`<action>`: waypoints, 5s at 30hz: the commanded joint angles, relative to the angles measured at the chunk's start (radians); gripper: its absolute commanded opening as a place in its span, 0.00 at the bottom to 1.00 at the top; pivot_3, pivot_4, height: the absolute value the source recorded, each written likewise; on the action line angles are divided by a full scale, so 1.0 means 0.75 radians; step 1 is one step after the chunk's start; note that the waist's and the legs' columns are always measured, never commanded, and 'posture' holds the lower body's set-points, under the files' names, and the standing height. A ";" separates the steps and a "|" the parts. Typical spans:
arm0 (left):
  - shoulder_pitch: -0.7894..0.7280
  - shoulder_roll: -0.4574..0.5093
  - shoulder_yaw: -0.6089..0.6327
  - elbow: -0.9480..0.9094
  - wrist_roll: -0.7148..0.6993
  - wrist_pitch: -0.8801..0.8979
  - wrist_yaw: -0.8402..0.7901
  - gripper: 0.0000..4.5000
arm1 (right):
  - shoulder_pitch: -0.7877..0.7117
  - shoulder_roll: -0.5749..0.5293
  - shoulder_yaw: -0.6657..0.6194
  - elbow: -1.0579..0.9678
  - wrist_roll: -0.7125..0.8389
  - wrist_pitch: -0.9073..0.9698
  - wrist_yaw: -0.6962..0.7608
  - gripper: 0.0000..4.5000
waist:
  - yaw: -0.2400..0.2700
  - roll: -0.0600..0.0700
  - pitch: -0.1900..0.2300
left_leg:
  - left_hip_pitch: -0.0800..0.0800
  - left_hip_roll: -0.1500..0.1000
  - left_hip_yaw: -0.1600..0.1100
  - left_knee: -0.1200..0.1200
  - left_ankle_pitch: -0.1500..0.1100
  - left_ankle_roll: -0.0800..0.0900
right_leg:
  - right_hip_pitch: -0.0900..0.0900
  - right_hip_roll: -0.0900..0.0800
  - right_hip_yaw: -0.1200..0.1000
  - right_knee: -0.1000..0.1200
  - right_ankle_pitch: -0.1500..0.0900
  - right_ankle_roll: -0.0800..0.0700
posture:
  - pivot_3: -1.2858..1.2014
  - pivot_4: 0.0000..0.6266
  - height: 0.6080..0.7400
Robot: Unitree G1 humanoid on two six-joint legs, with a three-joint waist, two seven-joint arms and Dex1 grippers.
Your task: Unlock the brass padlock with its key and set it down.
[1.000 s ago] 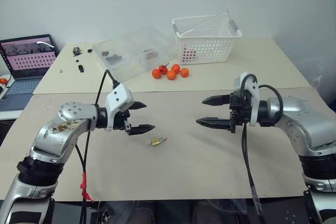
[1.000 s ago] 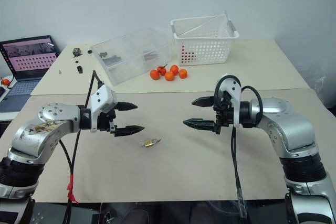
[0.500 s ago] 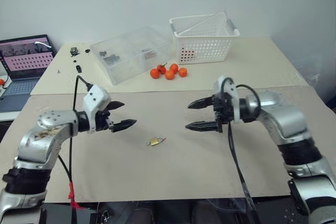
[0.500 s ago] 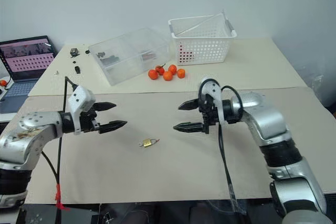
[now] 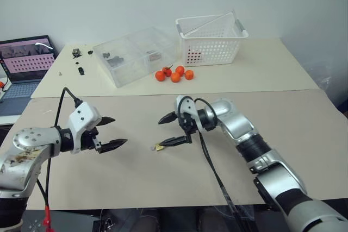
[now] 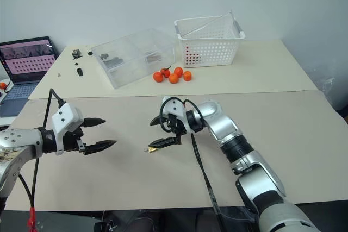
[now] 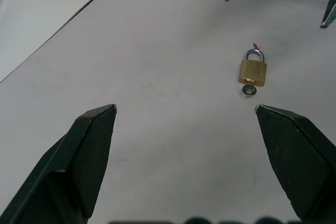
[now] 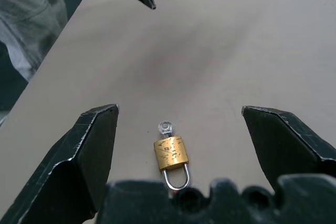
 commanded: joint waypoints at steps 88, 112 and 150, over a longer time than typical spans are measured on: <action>-0.230 -0.100 -0.122 0.084 -0.232 0.100 -0.099 1.00 | 0.125 -0.173 -0.137 -0.047 -0.382 -0.506 -0.031 0.21 | -0.025 0.001 -0.001 | 0.003 0.019 0.011 0.006 -0.005 -0.011 | -0.001 0.020 0.000 0.002 0.005 -0.009 | 0.52 0.24 1.00; -0.440 -0.430 -0.370 0.304 -0.204 0.368 -0.018 0.41 | 0.463 -0.492 -0.205 -0.666 -0.625 -0.546 -0.484 0.21 | -0.014 0.000 -0.003 | 0.002 0.020 0.028 0.020 -0.013 0.002 | 0.001 0.018 0.004 0.002 0.006 -0.009 | 0.52 0.24 1.00; -0.666 -0.525 -0.335 0.439 -0.255 0.399 0.049 0.41 | 0.472 -0.392 -0.191 -0.847 -0.626 -0.416 -0.597 0.21 | 0.010 -0.001 -0.003 | 0.002 0.020 0.029 0.021 -0.013 0.002 | 0.001 0.018 0.005 0.000 0.006 -0.010 | 0.52 0.24 1.00</action>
